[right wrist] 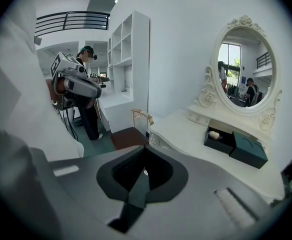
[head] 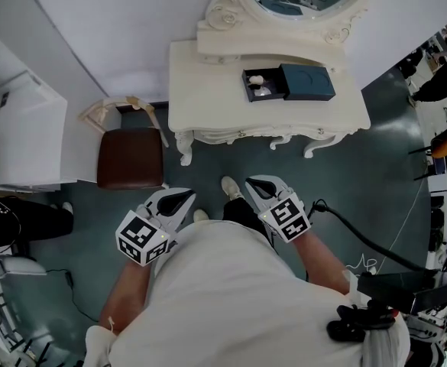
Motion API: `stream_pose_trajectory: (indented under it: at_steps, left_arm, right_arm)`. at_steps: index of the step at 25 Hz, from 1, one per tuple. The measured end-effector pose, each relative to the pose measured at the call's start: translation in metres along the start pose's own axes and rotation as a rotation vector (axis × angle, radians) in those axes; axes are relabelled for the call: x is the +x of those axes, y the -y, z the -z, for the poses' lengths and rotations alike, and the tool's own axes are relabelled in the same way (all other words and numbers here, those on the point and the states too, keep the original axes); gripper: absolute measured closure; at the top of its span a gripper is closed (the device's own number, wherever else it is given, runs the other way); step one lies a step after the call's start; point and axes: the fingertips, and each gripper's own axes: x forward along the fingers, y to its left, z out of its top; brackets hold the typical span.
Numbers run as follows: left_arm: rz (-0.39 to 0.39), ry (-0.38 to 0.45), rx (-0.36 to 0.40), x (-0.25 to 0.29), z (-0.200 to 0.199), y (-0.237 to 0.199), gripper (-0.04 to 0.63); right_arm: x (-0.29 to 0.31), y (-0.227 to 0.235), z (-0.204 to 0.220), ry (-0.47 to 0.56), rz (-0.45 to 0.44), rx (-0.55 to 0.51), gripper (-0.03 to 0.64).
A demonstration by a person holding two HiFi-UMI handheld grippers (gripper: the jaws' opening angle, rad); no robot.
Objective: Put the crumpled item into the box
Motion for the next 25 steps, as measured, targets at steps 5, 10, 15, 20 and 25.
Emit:
stream_pose_trajectory:
  at_steps: [5, 10, 15, 20, 25]
  left_arm:
    - [-0.004, 0.001, -0.003, -0.006, 0.001, -0.003, 0.597]
    - [-0.009, 0.001, -0.004, -0.009, 0.001, -0.007, 0.597]
    - [-0.006, -0.007, -0.005, -0.012, 0.000, -0.012, 0.597]
    - [-0.010, -0.010, -0.016, -0.013, 0.000, -0.017, 0.597]
    - [-0.012, -0.021, -0.024, -0.006, 0.000, -0.019, 0.597]
  right_arm:
    - [0.005, -0.006, -0.006, -0.001, -0.008, -0.005, 0.617]
    - [0.011, -0.008, -0.020, 0.027, -0.018, -0.018, 0.617]
    - [0.015, -0.012, -0.028, 0.036, -0.022, -0.017, 0.617]
    - [0.024, -0.011, -0.032, 0.036, -0.035, -0.023, 0.617]
    - [0.025, -0.005, -0.031, 0.029, -0.043, -0.039, 0.617]
